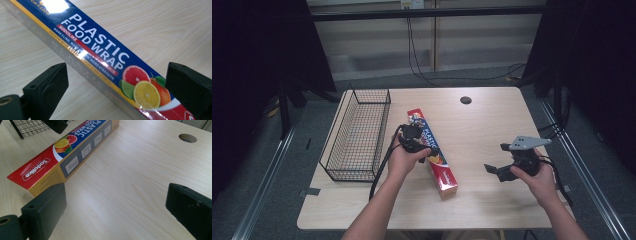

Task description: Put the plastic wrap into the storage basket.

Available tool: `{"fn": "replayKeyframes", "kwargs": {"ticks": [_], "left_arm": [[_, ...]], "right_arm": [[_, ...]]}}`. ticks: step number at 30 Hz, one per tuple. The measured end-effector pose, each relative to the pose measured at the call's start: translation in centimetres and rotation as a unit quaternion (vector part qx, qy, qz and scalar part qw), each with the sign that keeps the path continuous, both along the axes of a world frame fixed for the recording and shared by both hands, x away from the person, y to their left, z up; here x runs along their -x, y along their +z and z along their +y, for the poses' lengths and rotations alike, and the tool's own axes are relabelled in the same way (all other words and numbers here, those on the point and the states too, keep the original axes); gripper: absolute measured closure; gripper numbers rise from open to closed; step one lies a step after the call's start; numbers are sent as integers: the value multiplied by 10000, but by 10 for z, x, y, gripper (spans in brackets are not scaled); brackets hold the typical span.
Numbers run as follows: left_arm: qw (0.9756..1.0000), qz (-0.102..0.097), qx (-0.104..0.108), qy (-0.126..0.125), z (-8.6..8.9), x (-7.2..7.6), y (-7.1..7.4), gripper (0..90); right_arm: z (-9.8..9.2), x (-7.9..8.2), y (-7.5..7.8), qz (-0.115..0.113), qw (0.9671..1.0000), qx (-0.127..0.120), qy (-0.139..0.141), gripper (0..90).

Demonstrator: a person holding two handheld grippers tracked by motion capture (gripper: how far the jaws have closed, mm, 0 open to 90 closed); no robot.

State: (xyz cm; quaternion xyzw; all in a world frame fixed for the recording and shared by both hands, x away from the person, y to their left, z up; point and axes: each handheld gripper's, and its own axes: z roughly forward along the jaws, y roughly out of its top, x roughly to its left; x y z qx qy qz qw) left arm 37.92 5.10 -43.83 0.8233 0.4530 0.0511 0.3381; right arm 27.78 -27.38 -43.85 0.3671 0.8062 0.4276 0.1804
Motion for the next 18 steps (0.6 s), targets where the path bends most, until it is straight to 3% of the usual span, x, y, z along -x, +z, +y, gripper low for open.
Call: {"fn": "replayKeyframes", "kwargs": {"ticks": [6, 10, 13, 18], "left_arm": [[9999, 96, -112, 84, -6, -8, -5, 50], [9994, 110, -75, 305, -11, -13, -9, 49], [9993, 172, -151, 290, -14, -15, -11, 43], [9984, 214, -163, 505, -15, -19, -13, 39]], "right_arm": [[0, 0, 0, -18, 10000, -37, 11, 30], [-1, -1, 0, -15, 10000, -35, 40, 31], [-1, -1, 1, -21, 10000, -63, 37, 30], [-2, -1, 0, 5, 10000, -52, 81, 30]]}}
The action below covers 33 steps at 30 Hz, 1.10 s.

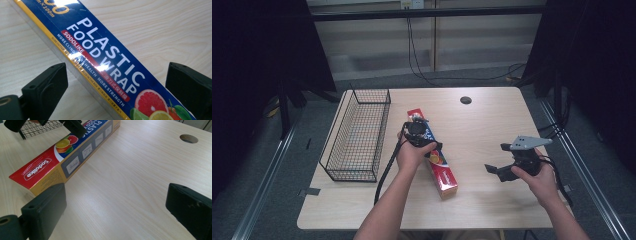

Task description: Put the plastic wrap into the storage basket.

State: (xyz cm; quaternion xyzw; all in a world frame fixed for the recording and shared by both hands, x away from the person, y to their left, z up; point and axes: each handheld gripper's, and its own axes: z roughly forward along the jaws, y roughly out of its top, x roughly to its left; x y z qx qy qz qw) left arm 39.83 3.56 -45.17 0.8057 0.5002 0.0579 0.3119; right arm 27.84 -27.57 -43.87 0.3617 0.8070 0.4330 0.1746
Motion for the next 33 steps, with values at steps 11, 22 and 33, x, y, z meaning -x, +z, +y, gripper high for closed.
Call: {"fn": "replayKeyframes", "kwargs": {"ticks": [11, 22, 33], "left_arm": [[9998, 174, -6, 29, -5, -4, -7, 9], [9990, 389, -19, 238, -7, -7, -14, 29], [9973, 511, 122, 517, -9, -6, -16, 60]], "right_arm": [[0, 0, 0, -3, 10000, -27, 20, 30], [0, 0, 1, -36, 10000, -43, 18, 30], [-1, 1, 2, -68, 10000, -36, -1, 31]]}}
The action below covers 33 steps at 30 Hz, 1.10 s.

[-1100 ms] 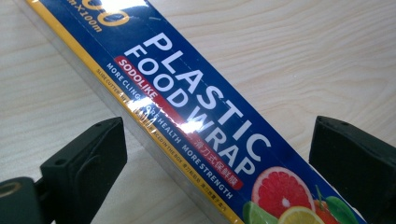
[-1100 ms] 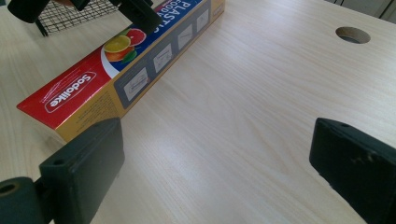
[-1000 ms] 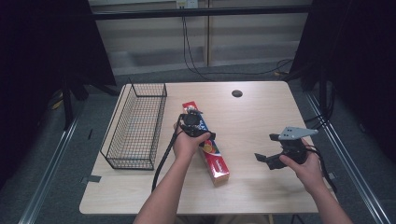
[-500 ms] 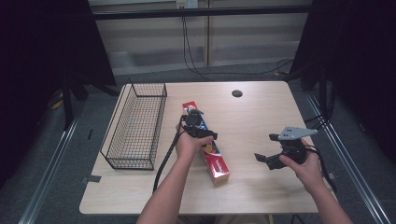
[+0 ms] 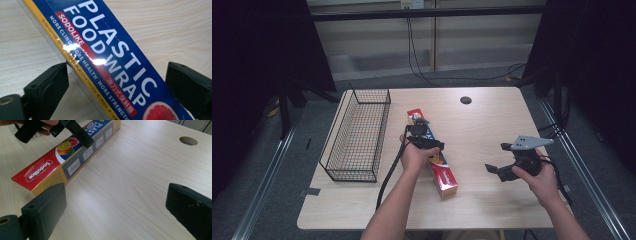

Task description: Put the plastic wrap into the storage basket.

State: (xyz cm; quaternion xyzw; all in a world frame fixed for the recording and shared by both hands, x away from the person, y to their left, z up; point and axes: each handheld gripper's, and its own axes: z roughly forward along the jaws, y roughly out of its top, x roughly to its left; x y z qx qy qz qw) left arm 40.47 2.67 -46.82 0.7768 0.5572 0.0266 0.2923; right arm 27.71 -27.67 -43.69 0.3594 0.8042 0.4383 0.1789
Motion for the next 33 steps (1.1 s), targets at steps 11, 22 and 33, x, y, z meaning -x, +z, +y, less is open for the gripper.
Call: {"fn": "replayKeyframes", "kwargs": {"ticks": [11, 22, 33], "left_arm": [[9987, 386, -232, 219, 14, -1, 11, 222], [9957, 494, -650, 431, 30, -5, 21, 352], [9943, 432, -596, 771, 26, -11, 12, 334]], "right_arm": [[-1, 1, 0, 2, 10000, -6, -24, 31], [-1, 1, 1, -29, 10000, -57, -11, 31], [-1, 0, 1, -34, 10000, -38, -39, 31]]}}
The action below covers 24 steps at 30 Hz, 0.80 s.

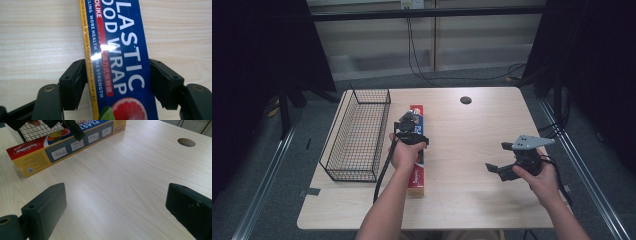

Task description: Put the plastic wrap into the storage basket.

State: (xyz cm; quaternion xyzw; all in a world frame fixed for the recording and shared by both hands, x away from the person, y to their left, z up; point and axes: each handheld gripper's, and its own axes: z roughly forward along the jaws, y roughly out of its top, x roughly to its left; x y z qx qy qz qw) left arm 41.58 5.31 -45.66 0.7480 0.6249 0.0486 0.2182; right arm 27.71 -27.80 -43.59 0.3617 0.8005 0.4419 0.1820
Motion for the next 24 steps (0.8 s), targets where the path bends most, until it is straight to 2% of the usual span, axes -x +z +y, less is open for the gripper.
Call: {"fn": "replayKeyframes", "kwargs": {"ticks": [4, 6, 8, 9, 16, 24], "left_arm": [[9999, 59, -59, 71, -2, -1, 2, 360], [9998, 112, -175, 53, -1, -1, 6, 396], [9990, 198, -356, -182, 2, -2, 10, 425], [9988, 223, -383, -198, 3, -1, 10, 425], [9983, 353, -356, -306, 11, 2, 19, 433], [9981, 315, -353, -385, 20, 4, 34, 438]], "right_arm": [[1, 0, -1, 9, 10000, 12, 7, 31], [1, -1, 0, 7, 10000, 3, 22, 31], [0, -1, 0, 8, 10000, -35, 20, 31], [0, -1, 0, 8, 10000, -35, 20, 31], [-1, -1, 1, -34, 10000, -51, 1, 31], [-2, -1, 2, -61, 10000, -73, -8, 31]]}}
